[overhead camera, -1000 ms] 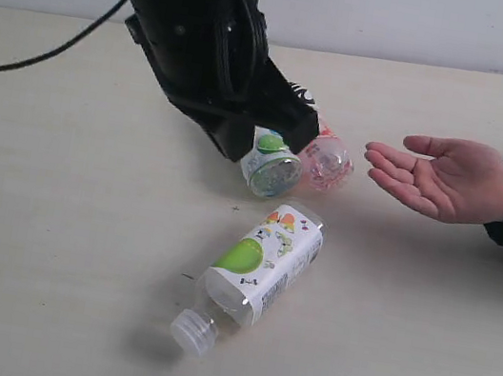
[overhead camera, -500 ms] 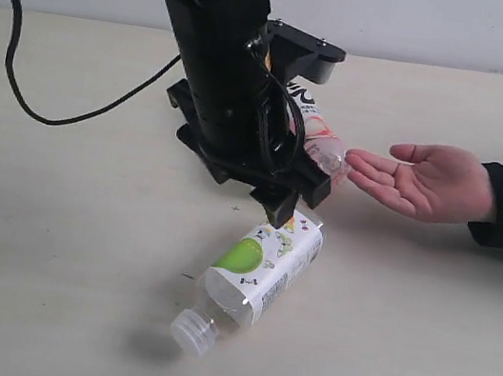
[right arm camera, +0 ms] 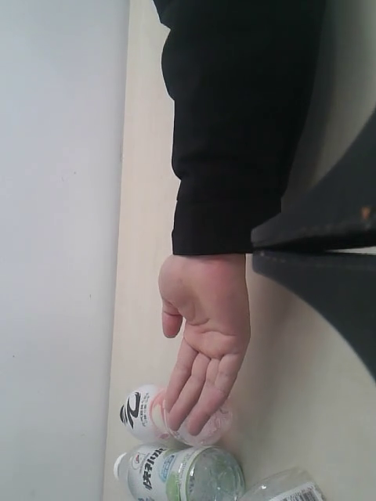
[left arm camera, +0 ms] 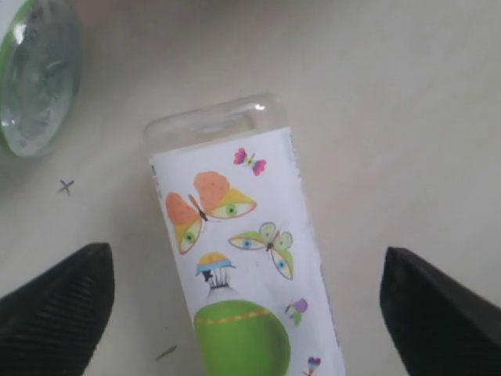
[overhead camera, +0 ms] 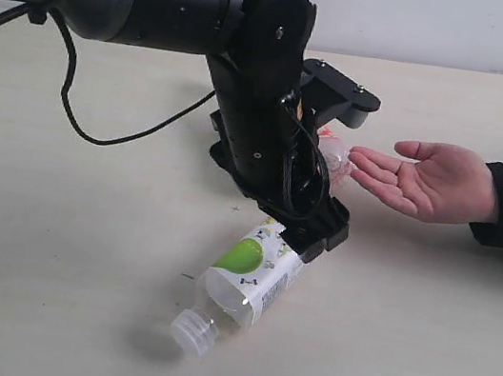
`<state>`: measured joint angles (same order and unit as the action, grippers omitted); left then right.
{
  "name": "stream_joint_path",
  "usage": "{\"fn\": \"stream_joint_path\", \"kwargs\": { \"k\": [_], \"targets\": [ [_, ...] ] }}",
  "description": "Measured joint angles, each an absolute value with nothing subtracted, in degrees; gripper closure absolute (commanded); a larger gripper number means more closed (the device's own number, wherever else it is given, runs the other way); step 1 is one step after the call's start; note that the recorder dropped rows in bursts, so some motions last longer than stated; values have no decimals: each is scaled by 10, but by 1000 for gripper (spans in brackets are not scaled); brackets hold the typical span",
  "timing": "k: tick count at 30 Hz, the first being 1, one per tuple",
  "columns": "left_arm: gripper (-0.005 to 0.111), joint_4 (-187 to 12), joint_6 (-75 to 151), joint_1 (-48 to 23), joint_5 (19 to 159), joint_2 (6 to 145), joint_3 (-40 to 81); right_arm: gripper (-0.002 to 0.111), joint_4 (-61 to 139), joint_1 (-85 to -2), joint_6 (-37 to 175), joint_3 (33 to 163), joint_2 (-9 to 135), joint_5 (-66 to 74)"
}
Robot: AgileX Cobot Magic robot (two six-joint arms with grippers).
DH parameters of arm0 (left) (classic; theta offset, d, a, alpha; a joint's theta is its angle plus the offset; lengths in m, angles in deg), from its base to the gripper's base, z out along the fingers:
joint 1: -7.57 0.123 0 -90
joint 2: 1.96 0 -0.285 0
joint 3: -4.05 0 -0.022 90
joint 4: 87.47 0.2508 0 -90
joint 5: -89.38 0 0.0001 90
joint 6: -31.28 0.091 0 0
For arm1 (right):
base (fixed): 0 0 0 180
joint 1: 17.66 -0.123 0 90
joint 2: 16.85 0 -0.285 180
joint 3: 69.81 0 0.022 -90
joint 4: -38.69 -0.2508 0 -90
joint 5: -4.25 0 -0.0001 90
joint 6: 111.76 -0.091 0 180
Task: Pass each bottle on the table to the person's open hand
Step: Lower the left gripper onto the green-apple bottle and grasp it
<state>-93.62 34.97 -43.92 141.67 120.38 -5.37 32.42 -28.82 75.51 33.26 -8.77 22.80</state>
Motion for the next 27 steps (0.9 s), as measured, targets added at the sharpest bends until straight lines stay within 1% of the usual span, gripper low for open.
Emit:
{"fn": "stream_joint_path", "kwargs": {
  "k": [8,27],
  "targets": [
    [19,-899,313,-439,1410,1225,-54,108,324,-288,755,333,-88,228],
    [19,-902,282,-439,1409,1281,-54,108,324,-288,755,333,-88,228]
  ]
}}
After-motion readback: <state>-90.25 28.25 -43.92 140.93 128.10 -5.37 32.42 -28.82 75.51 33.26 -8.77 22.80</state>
